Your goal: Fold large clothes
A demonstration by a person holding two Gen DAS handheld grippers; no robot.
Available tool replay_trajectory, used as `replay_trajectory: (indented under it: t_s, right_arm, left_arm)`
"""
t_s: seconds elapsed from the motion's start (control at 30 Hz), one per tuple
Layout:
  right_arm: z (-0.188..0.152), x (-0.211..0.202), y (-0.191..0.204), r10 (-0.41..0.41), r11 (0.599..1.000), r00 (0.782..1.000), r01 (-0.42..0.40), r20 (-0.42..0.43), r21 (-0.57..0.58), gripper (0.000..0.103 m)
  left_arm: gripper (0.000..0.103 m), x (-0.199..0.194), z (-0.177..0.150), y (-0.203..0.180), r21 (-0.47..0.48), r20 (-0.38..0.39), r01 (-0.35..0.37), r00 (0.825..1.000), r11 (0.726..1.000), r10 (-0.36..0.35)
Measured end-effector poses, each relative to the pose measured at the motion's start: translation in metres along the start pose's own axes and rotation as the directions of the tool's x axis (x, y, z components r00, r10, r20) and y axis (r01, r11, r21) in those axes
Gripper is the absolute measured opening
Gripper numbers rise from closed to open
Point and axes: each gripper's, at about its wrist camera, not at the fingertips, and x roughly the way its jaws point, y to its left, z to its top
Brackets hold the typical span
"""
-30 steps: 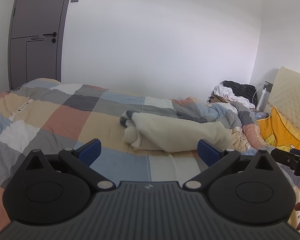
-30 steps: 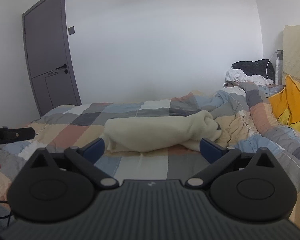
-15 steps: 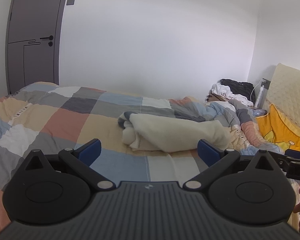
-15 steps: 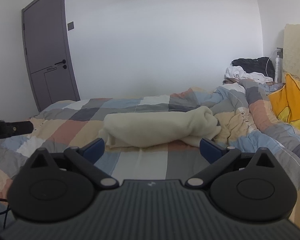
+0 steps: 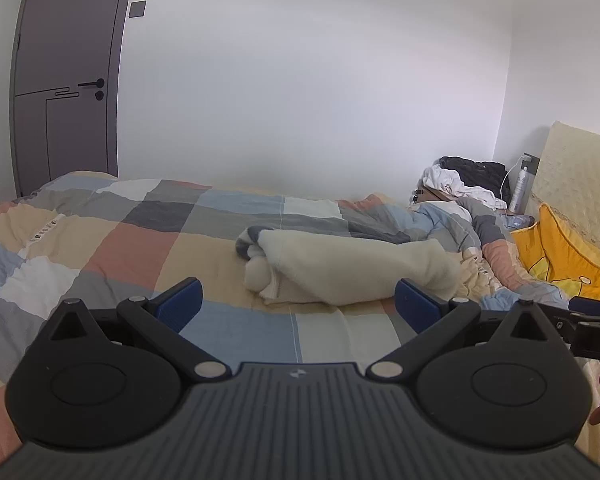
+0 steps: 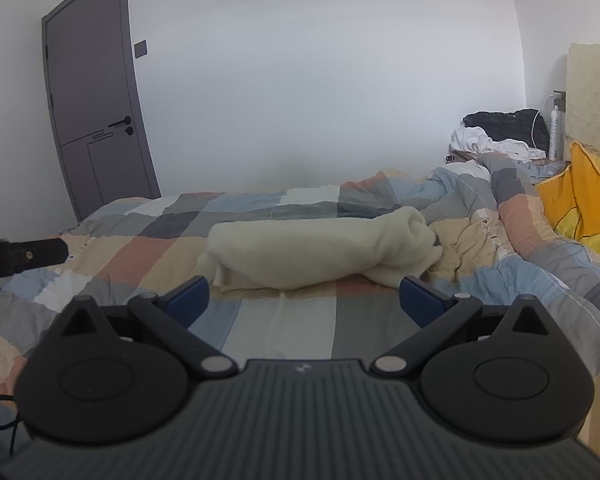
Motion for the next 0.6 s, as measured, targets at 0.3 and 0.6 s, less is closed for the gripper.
replay_trajectory:
  t_s: [0.3,0.6]
  right_arm:
    - [-0.0013,-0.0007,-0.0007,-0.003,1.0,1.0,0.003,-0.01,-0.001,0.103]
    - [-0.0028,-0.0043,0.0003,-0.017,1.0,1.0,0.017,0.002,-0.014,0.103]
  left_arm:
    - [0.103,0.0004,-0.0022,-0.0063,0.009,0.001,-0.002,1.0,1.0,0.002]
    - [0.103,0.0001,-0.003,-0.0073,0.023,0.002,-0.015,1.0,1.0,0.015]
